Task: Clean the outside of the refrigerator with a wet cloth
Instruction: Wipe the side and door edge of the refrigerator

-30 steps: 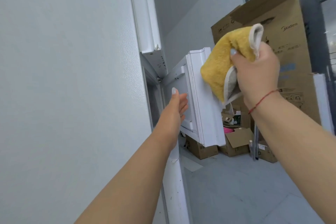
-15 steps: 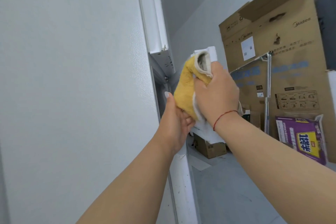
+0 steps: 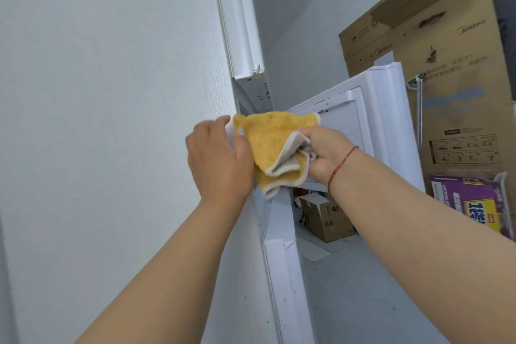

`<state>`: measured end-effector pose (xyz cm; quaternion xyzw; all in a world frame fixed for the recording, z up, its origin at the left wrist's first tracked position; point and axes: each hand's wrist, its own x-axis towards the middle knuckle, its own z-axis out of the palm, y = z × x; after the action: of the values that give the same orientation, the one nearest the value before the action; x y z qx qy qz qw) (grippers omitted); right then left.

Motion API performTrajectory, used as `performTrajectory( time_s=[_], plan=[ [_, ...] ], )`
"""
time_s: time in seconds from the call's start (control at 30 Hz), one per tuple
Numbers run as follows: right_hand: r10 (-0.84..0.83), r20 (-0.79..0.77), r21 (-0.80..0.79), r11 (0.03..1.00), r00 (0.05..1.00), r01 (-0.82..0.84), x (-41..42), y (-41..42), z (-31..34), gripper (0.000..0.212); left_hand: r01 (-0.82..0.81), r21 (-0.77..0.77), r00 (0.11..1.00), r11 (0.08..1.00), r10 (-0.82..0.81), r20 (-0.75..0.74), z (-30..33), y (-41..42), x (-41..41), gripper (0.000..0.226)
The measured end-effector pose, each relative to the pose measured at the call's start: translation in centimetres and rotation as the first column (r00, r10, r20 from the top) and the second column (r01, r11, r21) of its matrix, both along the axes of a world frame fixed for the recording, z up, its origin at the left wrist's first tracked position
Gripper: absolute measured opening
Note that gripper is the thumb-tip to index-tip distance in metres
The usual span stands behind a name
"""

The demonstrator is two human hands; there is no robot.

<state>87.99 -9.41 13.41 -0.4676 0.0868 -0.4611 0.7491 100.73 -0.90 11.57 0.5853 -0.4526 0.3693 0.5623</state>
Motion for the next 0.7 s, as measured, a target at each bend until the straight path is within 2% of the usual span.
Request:
performTrajectory(
  time_s=[0.07, 0.13, 0.2, 0.23, 0.43, 0.57, 0.63, 0.7],
  plan=[
    [-0.03, 0.139, 0.088, 0.996, 0.99, 0.018, 1.2, -2.5, 0.9, 0.032, -0.104, 0.013, 0.978, 0.995, 0.1, 0.183, 0.6, -0.8, 0.8, 0.051],
    [-0.088, 0.165, 0.144, 0.987, 0.982, 0.064, 3.3, -6.4, 1.8, 0.017, -0.156, 0.072, 0.945, 0.985, 0.127, 0.301, 1.2, -2.0, 1.5, 0.057],
    [-0.091, 0.139, 0.244, 0.968, 0.986, 0.055, 4.7, -9.6, 2.5, 0.043, -0.189, 0.11, 0.918, 0.976, 0.136, 0.372, 1.5, -3.3, 2.2, 0.059],
    [-0.091, 0.131, 0.269, 0.962, 0.987, 0.053, 5.0, -10.3, 2.8, 0.042, -0.203, 0.105, 0.904, 0.974, 0.146, 0.401, 1.3, -3.7, 2.5, 0.058],
    [0.017, 0.101, 0.295, 0.954, 0.995, -0.046, 7.2, -11.9, 5.5, 0.05, -0.23, -0.01, 0.863, 0.973, 0.209, 0.46, 0.6, -5.6, 3.8, 0.052],
    [0.012, 0.252, 0.348, 0.932, 0.968, -0.102, 9.5, -13.6, 7.6, 0.053, -0.204, -0.028, 0.863, 0.978, 0.194, 0.467, 0.4, -5.8, 4.0, 0.052],
    [0.011, 0.29, 0.335, 0.936, 0.957, -0.112, 10.8, -14.1, 8.4, 0.06, -0.202, -0.027, 0.861, 0.979, 0.19, 0.471, 0.3, -5.8, 4.2, 0.054],
    [0.003, 0.33, 0.323, 0.939, 0.944, -0.116, 11.3, -13.8, 9.5, 0.057, -0.2, -0.022, 0.862, 0.98, 0.186, 0.472, 0.2, -5.8, 4.1, 0.058]
  ],
)
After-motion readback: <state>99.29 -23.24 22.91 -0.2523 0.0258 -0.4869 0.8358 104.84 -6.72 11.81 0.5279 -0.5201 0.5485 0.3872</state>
